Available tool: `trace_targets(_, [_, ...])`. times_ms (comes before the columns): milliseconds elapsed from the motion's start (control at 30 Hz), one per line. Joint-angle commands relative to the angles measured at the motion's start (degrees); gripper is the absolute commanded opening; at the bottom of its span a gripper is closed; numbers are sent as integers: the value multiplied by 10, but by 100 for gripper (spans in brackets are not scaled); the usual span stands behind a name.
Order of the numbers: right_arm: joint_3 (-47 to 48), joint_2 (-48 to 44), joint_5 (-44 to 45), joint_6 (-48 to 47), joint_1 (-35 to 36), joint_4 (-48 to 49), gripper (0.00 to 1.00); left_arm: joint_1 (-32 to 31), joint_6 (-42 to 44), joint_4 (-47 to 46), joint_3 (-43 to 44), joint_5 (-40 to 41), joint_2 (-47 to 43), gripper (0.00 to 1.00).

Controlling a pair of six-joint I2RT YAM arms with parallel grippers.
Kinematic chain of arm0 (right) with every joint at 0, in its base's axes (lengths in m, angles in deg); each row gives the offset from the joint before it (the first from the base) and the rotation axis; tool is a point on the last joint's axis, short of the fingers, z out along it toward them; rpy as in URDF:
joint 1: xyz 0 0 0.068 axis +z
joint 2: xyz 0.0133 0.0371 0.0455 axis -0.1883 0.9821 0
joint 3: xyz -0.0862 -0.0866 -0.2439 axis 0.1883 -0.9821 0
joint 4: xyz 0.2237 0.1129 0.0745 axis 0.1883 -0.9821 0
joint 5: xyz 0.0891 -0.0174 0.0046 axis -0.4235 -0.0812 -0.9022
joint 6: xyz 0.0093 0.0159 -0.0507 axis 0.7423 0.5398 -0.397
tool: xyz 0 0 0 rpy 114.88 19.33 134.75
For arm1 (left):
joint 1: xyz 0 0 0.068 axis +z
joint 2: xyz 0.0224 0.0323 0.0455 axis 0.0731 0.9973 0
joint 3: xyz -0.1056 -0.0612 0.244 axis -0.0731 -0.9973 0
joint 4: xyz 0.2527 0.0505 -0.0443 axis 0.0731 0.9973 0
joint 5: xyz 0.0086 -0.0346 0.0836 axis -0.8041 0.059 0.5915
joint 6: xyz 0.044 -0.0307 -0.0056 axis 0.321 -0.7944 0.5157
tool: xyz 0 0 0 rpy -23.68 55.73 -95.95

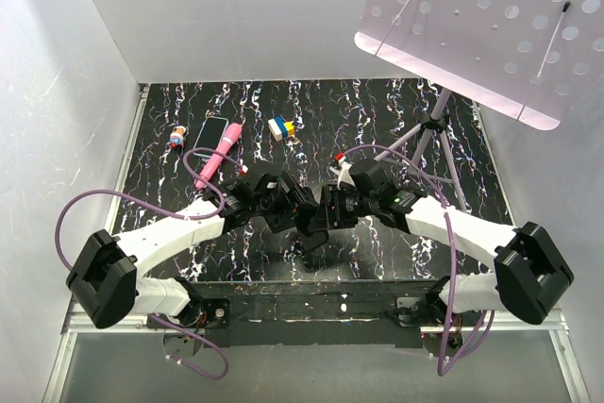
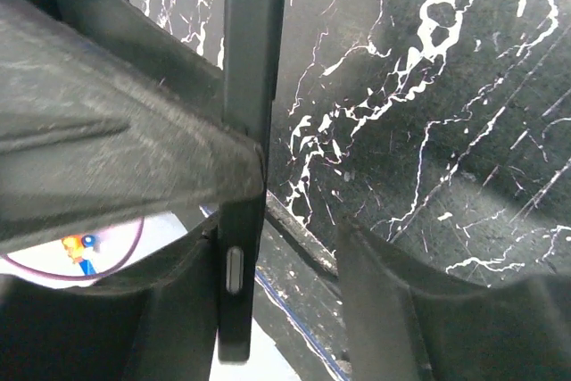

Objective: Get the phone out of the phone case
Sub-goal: Pick up the phone at the center of the board.

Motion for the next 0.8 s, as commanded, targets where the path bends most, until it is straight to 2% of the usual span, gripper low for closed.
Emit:
trace_targets(0, [12,25,5,13,15,34,48,-15,-14,-25,36,0,-9,0])
trace_targets(67, [12,31,1,18,15,37,33,-16,-10,-25,39,1,-9,0])
trace_targets(133, [8,27,-11,22,15,45,2,-16,4,-26,43,4,-10,0])
trace_targets(167, [3,20,-14,26,15,52,1,-16,20,-20,51,10,-13,8])
trace_targets(233, [-10,-7,-23,37,10,69,1,-16,44,7,72,36,-28,47])
trace_targets(300, [-22,-35,-35,49,-1,75,1,-17,63,19,74,88,-57,98])
trace_targets(433, [-34,-87,-86,72,-53,72,1,-17,108,-19,43,124,-133,98])
trace_targets(533, [-43,-122,-152,99,-118,75,1,-17,116,-79,-9,110,-177,98])
trace_targets(667, [-43,-173,-207,149,-184,109,1,-16,107,-239,-83,26,-193,93])
trace_targets(767, [-39,-201,-224,195,-208,130,1,-16,105,-308,-84,-49,-151,89])
